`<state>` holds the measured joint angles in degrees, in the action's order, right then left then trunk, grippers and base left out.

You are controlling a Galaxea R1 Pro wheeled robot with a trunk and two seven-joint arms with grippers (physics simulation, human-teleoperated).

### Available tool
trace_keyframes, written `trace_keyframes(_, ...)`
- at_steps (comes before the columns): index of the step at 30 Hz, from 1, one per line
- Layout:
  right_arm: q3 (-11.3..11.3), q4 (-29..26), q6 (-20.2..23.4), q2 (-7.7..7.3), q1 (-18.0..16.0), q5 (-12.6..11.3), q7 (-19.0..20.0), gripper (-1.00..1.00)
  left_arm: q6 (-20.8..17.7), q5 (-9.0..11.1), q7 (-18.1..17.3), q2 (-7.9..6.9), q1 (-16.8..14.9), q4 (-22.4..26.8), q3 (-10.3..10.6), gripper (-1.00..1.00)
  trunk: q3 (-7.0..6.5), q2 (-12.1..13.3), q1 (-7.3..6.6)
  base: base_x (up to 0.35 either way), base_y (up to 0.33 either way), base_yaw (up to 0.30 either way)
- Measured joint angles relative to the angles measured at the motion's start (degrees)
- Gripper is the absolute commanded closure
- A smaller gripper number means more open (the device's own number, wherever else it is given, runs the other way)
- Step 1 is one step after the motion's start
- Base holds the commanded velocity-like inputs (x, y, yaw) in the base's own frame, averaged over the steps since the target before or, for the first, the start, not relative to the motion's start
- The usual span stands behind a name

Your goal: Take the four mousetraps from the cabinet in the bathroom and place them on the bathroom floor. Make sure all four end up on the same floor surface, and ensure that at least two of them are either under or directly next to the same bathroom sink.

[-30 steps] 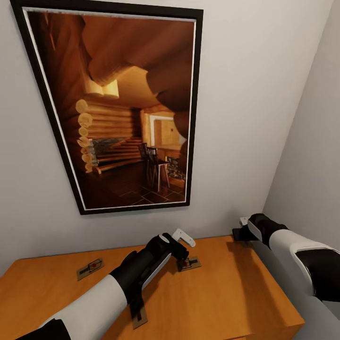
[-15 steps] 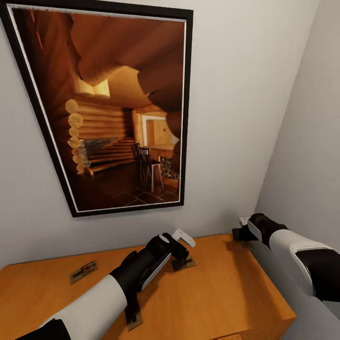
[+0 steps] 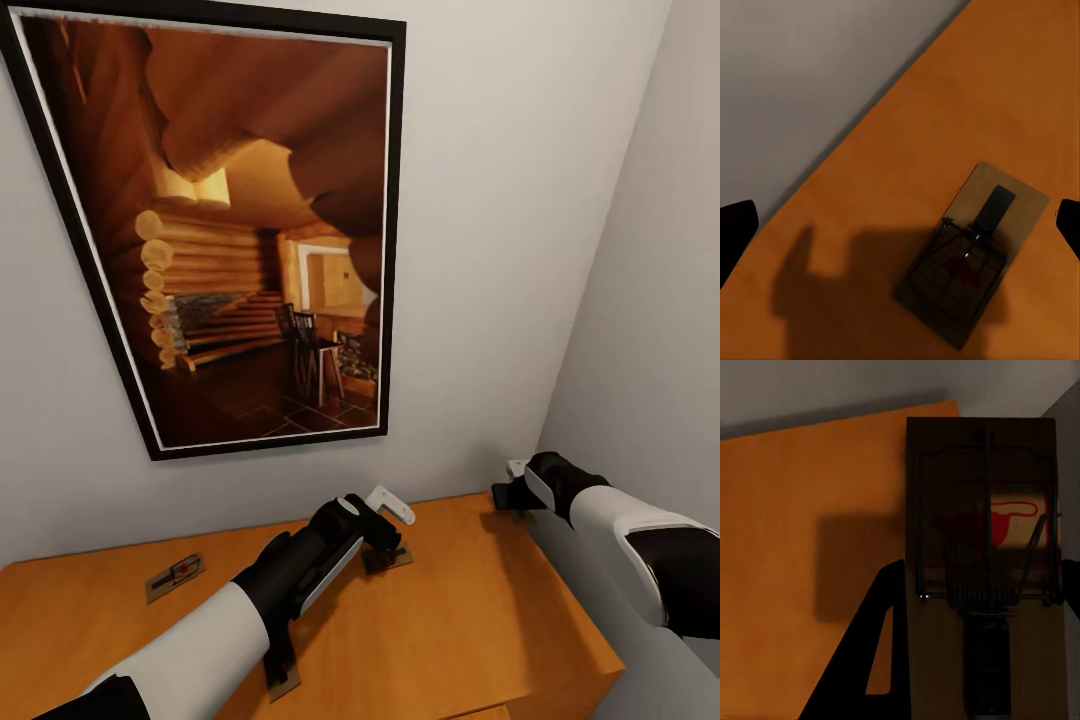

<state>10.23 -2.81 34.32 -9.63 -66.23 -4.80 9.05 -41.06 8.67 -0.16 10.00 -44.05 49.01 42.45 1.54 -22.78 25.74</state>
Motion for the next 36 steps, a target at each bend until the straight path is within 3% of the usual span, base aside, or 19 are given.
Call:
trace_keyframes(30,0.0,0.0,0.0,0.00,0.0,0.0,0.0,1.00,-0.1,-0.2,-0.9,0.00,0.0,-0.1,3.2,-1.00,-0.21,0.0,0.00,0.000,0.000,-0.042)
trace_keyframes(33,0.0,0.0,0.0,0.00,0.0,0.0,0.0,1.00,-0.1,-0.2,-1.0,0.00,0.0,-0.3,5.0,-1.00,-0.21,0.0,0.00,0.000,0.000,0.000)
trace_keyframes(36,0.0,0.0,0.0,0.00,0.0,0.0,0.0,1.00,-0.1,-0.2,-1.0,0.00,0.0,-0.4,8.8,-1.00,-0.20,0.0,0.00,0.000,0.000,0.000)
